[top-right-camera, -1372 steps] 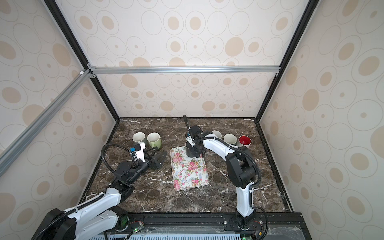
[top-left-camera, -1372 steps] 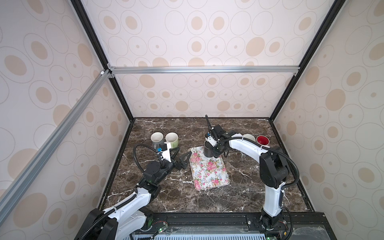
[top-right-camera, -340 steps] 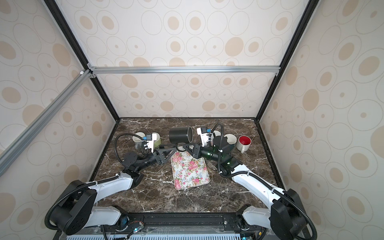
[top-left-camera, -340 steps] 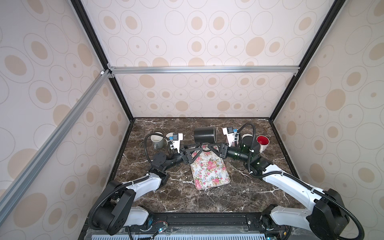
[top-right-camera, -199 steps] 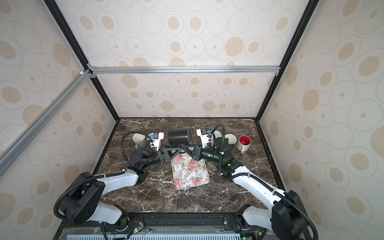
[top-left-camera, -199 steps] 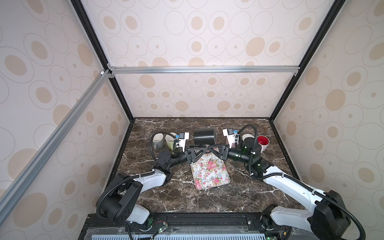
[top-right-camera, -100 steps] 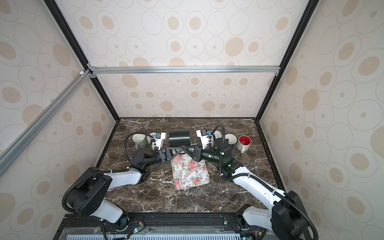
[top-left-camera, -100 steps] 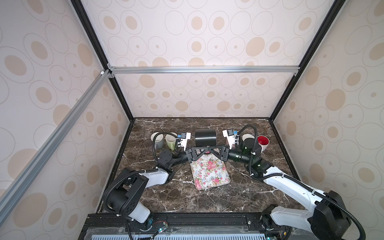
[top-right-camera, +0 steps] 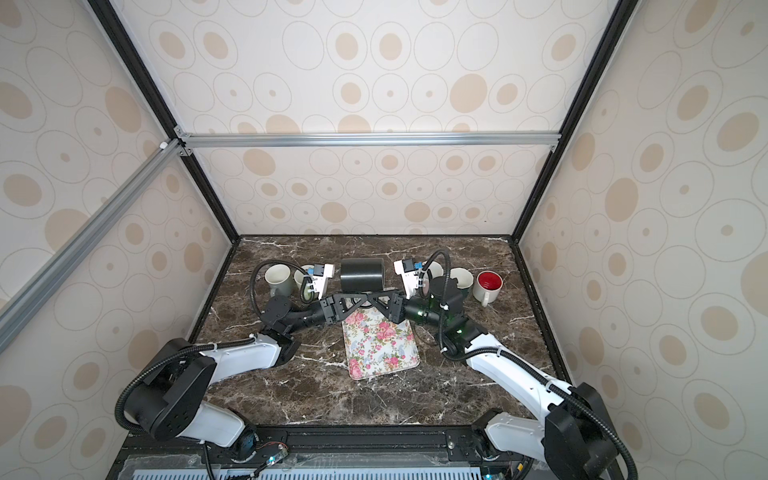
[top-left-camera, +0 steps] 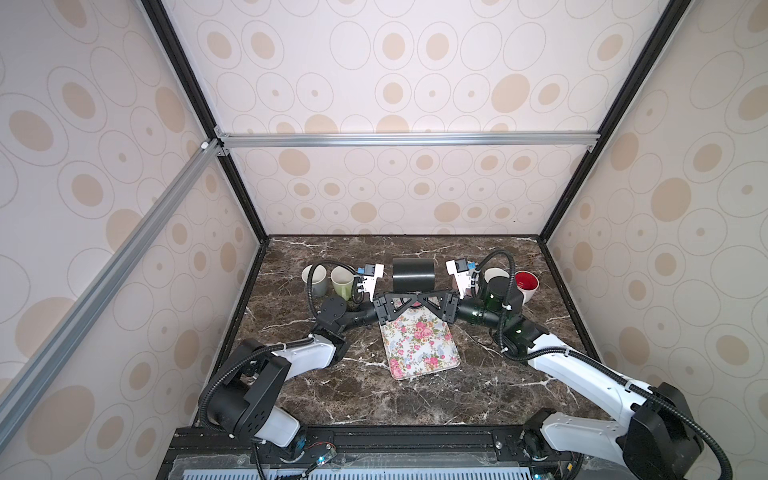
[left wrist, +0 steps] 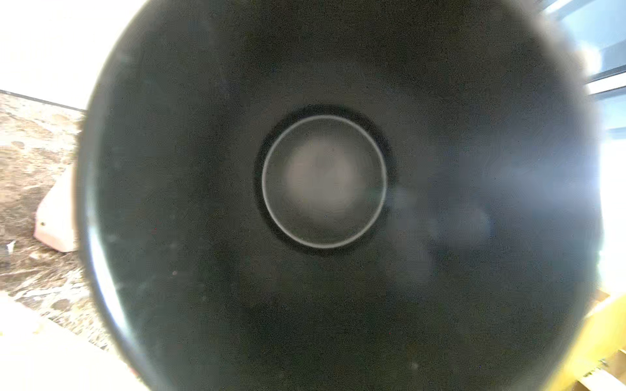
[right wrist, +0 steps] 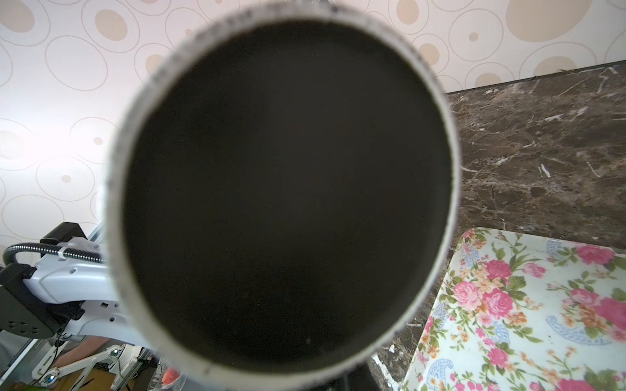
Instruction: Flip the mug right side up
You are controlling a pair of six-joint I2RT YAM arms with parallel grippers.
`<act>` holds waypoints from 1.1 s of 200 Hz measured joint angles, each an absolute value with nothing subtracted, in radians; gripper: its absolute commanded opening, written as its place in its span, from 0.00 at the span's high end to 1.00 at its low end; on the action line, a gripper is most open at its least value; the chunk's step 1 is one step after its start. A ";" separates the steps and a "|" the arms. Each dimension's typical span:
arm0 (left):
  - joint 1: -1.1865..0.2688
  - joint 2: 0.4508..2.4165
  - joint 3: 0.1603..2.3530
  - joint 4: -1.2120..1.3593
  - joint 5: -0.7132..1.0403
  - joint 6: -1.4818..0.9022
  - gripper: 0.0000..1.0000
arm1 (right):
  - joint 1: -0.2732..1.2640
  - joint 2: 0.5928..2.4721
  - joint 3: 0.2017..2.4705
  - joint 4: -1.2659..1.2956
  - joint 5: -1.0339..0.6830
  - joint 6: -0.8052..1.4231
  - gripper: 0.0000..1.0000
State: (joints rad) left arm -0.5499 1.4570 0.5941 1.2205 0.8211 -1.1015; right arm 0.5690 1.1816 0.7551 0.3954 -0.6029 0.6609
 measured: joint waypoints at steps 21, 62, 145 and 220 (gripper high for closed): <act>-0.554 1.422 0.595 1.153 0.801 -1.063 1.00 | 0.569 1.182 0.755 0.398 -0.607 0.661 1.00; -0.558 1.410 0.595 1.118 0.785 -1.042 1.00 | 0.569 1.188 0.755 0.399 -0.606 0.661 0.87; -0.561 1.421 0.595 1.136 0.791 -1.049 1.00 | 0.556 1.155 0.726 0.356 -0.527 0.621 0.31; -0.561 1.366 0.604 0.811 0.659 -0.886 1.00 | 0.570 1.056 0.720 0.315 -0.523 0.559 0.26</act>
State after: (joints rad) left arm -0.5610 1.3663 0.6037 0.8108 0.6594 -0.8860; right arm 0.5705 1.0561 0.7197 0.3145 -0.5232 0.5587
